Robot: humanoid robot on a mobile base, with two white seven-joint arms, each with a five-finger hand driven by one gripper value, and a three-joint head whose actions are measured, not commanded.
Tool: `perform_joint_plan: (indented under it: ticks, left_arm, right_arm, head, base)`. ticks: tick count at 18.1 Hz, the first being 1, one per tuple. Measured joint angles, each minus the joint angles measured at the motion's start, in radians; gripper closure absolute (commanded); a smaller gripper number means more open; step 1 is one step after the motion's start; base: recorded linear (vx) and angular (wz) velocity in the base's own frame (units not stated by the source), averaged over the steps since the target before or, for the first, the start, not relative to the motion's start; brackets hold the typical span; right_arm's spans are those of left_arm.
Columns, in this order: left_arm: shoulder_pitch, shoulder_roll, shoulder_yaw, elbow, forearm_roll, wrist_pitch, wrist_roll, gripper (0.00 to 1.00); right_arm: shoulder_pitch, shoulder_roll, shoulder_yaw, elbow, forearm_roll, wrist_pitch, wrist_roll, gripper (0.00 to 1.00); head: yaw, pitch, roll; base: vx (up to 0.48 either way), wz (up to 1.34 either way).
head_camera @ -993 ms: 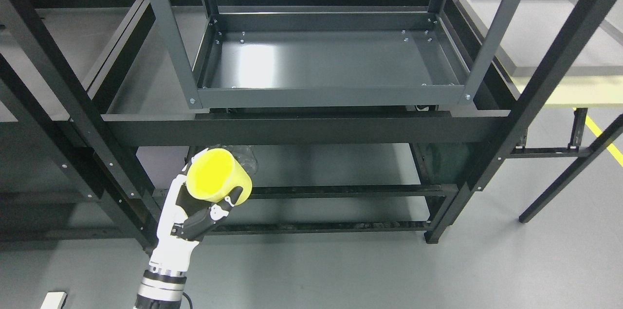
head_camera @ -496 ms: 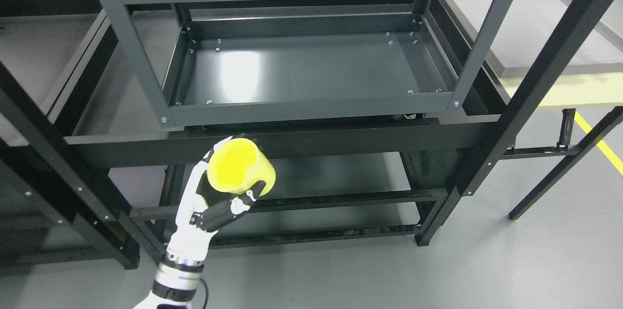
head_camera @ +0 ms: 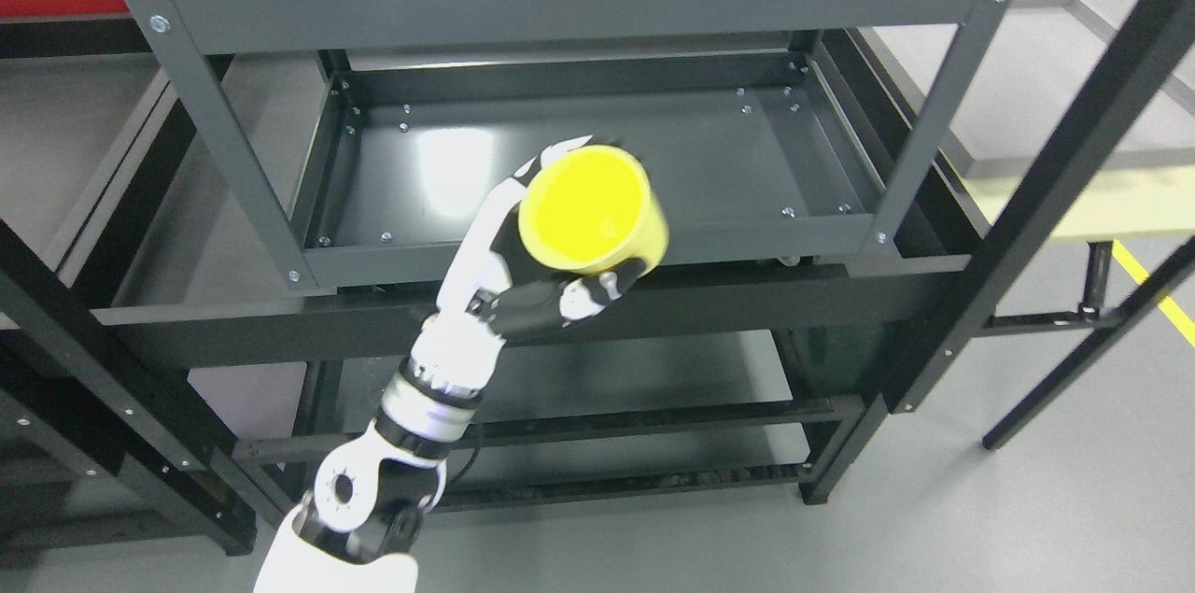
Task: Place yellow IKEA cup on middle right shelf
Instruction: 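Raise the held cup with the left hand up onto the upper shelf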
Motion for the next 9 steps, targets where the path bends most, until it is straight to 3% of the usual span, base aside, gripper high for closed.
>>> perform_joint_plan:
  ticks: [9]
  left_arm:
    - [-0.292, 0.0, -0.179, -0.007, 0.046, -0.001, 0.017, 0.99]
  right_arm:
    - [0.0, 0.0, 0.0, 0.0, 0.0, 0.0, 0.0, 0.01]
  head:
    - [0.0, 0.0, 0.0]
  base:
    - [0.144, 0.17]
